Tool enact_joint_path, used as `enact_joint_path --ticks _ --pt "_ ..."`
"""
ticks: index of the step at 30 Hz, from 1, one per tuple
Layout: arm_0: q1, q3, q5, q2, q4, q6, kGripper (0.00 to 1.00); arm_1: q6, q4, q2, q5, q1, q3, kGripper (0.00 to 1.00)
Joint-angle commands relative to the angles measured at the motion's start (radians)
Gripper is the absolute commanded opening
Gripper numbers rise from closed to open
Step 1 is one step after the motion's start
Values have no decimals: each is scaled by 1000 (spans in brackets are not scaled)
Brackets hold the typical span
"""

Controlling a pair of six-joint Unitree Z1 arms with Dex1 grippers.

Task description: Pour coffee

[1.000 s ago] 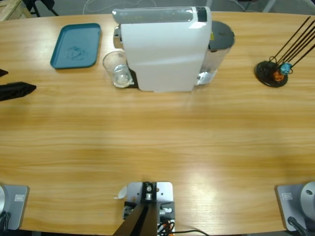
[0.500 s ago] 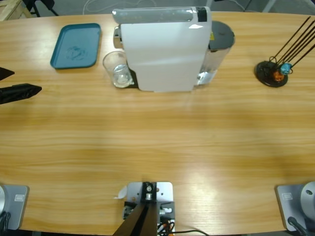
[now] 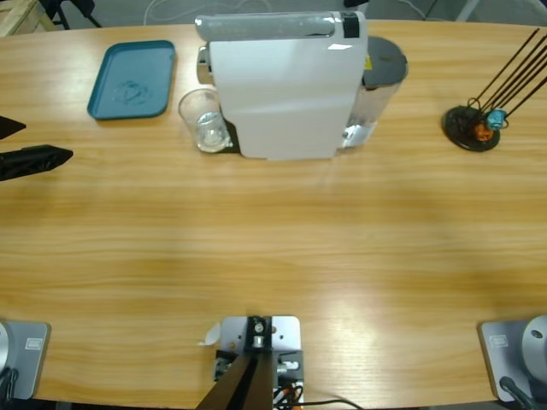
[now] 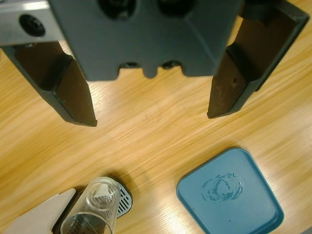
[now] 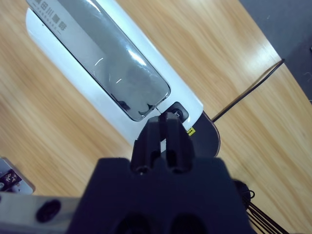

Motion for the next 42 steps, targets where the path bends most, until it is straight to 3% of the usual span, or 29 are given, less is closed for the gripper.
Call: enact_joint_path --ticks 1,42 --pt "-9 37 -13 -9 -7 13 996 -13 14 66 -36 11 -12 0" --pt "-9 37 -16 -8 -7 15 996 -20 0 93 -54 -14 29 0"
